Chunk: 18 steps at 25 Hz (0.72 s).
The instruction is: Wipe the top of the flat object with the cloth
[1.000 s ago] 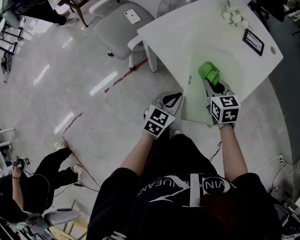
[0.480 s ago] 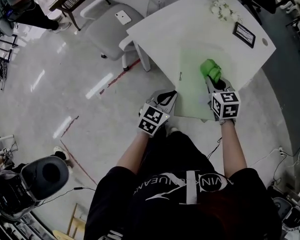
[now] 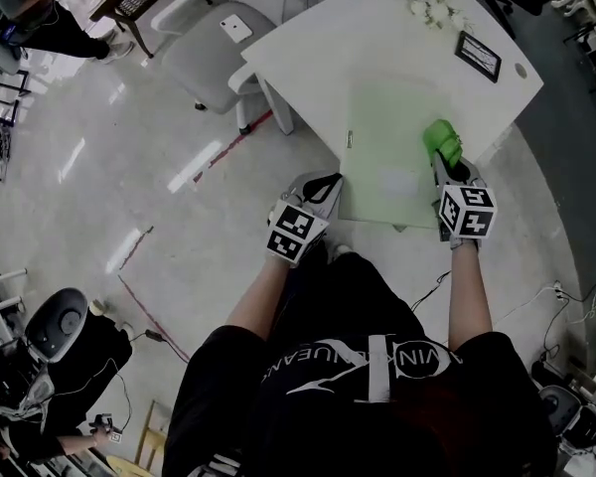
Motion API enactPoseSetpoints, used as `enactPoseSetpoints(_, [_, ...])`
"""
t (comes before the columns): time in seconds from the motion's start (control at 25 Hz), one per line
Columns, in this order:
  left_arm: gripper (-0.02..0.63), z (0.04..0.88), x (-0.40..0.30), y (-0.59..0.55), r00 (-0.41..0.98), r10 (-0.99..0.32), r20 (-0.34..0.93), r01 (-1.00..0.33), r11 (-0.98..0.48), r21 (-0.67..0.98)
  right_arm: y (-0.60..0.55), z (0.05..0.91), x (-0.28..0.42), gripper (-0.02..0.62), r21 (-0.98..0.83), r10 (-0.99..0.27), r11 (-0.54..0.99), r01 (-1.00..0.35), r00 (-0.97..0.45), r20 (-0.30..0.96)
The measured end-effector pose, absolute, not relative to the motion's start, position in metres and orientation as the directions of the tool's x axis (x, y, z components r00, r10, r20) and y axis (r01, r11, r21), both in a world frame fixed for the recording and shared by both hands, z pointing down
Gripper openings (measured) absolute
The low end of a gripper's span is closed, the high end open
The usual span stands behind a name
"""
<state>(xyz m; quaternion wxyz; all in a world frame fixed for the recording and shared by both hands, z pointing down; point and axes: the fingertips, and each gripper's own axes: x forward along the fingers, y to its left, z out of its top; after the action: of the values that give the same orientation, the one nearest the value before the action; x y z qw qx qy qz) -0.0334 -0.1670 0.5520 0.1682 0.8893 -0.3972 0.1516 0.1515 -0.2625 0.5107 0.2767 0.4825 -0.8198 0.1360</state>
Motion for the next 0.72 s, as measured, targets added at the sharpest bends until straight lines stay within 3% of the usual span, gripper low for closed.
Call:
enactPoseSetpoints(0.48, [0.011, 0.549, -0.034, -0.154, 0.604, -0.685, 0.408, -0.789, -0.588, 0.180, -0.254, 0.506, 0.197, 0.037, 0.141, -0.768, 0.410, -0.901, -0.257, 0.587])
enactPoseSetpoints(0.72, [0.011, 0.546, -0.037, -0.150, 0.570, -0.716, 0.403, -0.816, -0.550, 0.178, -0.244, 0.491, 0.185, 0.037, 0.141, -0.783, 0.439, -0.887, -0.301, 0.544])
